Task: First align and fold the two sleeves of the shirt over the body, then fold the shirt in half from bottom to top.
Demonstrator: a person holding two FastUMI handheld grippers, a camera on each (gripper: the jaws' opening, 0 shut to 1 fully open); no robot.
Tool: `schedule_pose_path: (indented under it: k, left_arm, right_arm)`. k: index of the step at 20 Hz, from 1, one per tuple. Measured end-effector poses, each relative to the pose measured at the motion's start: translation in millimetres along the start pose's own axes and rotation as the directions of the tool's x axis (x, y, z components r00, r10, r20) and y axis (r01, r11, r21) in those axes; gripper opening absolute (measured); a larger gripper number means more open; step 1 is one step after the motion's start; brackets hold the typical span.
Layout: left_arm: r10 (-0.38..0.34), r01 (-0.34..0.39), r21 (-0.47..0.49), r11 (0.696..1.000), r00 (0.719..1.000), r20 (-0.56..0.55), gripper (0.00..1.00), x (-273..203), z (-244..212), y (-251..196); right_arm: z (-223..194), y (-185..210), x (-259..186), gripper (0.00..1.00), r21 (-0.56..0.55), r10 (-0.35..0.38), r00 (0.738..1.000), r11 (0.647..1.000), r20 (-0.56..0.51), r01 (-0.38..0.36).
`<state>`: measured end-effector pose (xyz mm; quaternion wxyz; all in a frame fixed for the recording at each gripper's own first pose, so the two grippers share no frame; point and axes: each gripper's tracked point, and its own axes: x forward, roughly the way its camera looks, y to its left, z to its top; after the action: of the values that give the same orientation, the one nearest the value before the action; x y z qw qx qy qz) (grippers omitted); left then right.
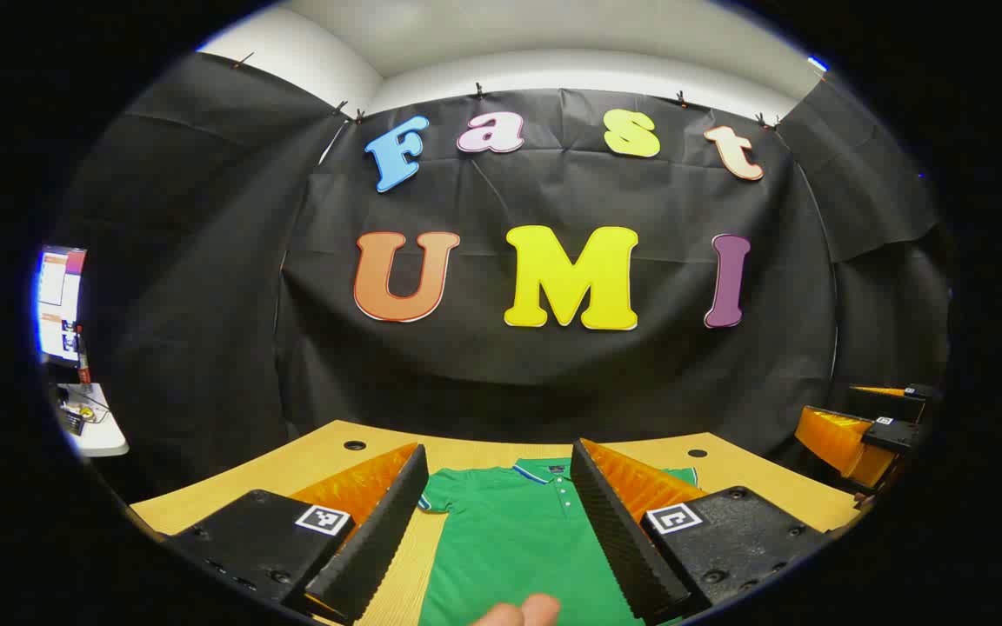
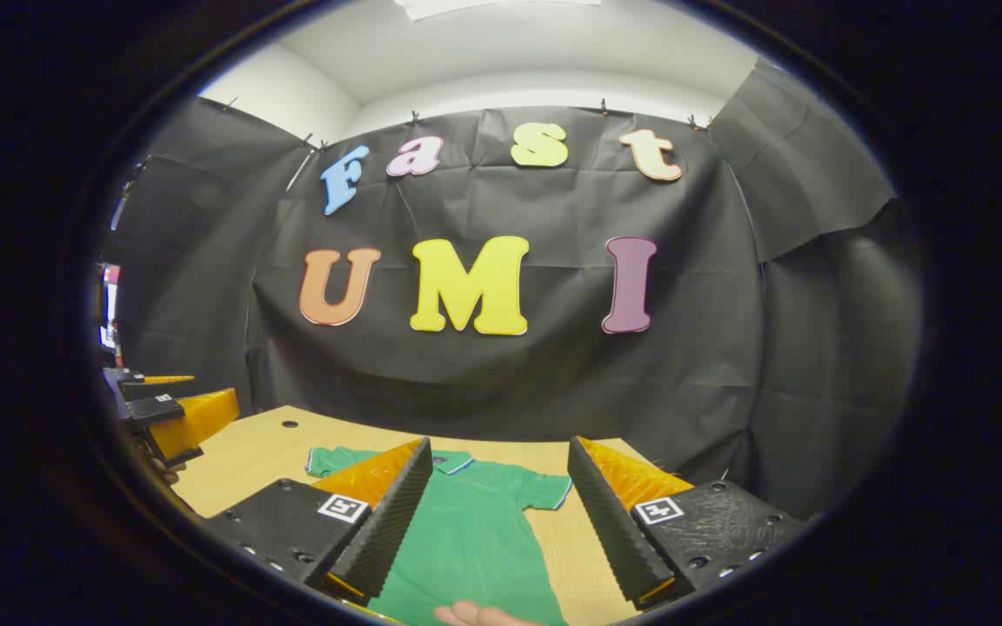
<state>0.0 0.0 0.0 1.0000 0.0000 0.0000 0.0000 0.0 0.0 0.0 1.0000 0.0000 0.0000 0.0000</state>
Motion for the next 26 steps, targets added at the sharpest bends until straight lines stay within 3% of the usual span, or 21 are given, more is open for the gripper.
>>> schedule_pose_path:
  k: [11, 16, 19, 26]
  left_arm:
    - [0.032, -0.032, 0.022, 0.999, 0.999, -0.012, 1.00, 2.8, -5.1, -3.9]
    - [0.022, -0.022, 0.015, 1.000, 1.000, -0.019, 1.00, 5.2, -8.5, -9.5]
    - [-0.019, 0.019, 0.009, 1.000, 1.000, -0.014, 1.00, 6.3, -8.2, -20.2]
    - [-0.022, 0.023, 0.023, 0.999, 0.999, -0.029, 1.00, 7.2, -13.8, -22.2]
  right_arm:
    - [-3.7, -3.6, 2.3, 0.95, -0.037, -0.006, 1.000, 0.999, -0.005, 0.006]
    - [-11.7, -8.3, 10.2, 0.96, -0.017, -0.007, 1.000, 1.000, -0.030, 0.007]
    - [-16.3, -4.8, 16.0, 0.94, -0.008, 0.006, 0.999, 1.000, -0.053, -0.007]
    - [-26.2, 2.2, 77.2, 0.96, -0.056, 0.033, 0.995, 0.998, -0.089, -0.038]
